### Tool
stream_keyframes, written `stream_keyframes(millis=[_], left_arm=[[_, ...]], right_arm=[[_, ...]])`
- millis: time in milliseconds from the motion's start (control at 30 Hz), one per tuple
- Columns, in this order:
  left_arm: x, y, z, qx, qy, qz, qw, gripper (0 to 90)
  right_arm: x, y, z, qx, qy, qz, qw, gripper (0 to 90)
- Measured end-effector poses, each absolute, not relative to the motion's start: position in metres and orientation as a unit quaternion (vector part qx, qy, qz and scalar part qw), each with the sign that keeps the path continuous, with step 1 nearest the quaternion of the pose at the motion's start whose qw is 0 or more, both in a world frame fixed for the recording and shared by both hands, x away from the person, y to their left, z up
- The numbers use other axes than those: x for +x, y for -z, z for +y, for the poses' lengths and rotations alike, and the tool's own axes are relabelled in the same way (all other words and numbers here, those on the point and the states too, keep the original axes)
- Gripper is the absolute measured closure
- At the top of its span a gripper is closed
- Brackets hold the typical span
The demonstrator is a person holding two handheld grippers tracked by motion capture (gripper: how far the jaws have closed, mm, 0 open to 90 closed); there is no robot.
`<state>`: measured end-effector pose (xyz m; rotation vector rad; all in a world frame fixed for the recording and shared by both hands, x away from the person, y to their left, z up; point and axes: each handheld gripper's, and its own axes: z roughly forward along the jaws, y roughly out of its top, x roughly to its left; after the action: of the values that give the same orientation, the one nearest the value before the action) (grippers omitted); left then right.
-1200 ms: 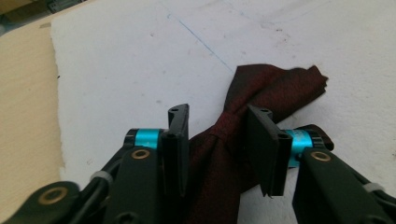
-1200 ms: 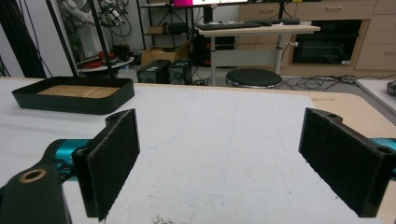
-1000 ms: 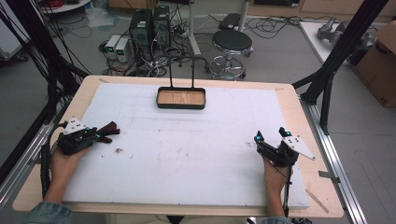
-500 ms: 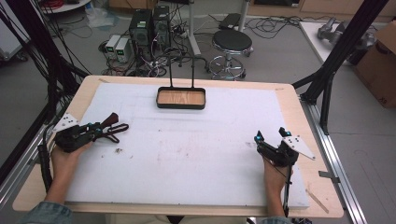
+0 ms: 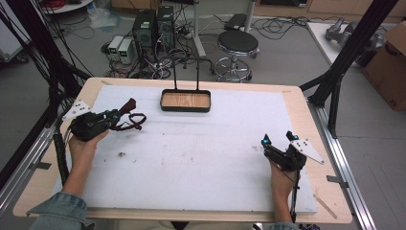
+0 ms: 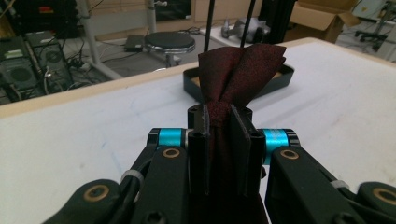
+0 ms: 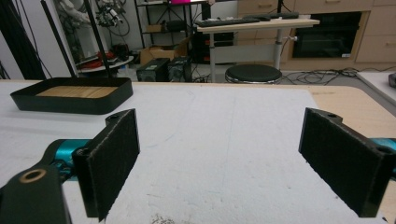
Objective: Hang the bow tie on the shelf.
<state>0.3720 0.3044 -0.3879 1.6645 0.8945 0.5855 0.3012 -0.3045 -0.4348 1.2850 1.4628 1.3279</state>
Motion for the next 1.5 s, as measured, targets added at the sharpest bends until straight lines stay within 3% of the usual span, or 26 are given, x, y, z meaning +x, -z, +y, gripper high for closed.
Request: stream_keyframes(millis=[667,1500], left_arm=[[0.431,0.343,0.247,0.703,-0.235,0.337,0.581,77.4],[0.501,0.324,0.222,0.646,-0.214,0.373,0.631,77.5]], right_arm=[[0.302,0.436,-0.305,0.506,-0.522,0.576,0.374,11.6],[0.303,0.436,-0.307,0.509,-0.527,0.574,0.366,11.6]])
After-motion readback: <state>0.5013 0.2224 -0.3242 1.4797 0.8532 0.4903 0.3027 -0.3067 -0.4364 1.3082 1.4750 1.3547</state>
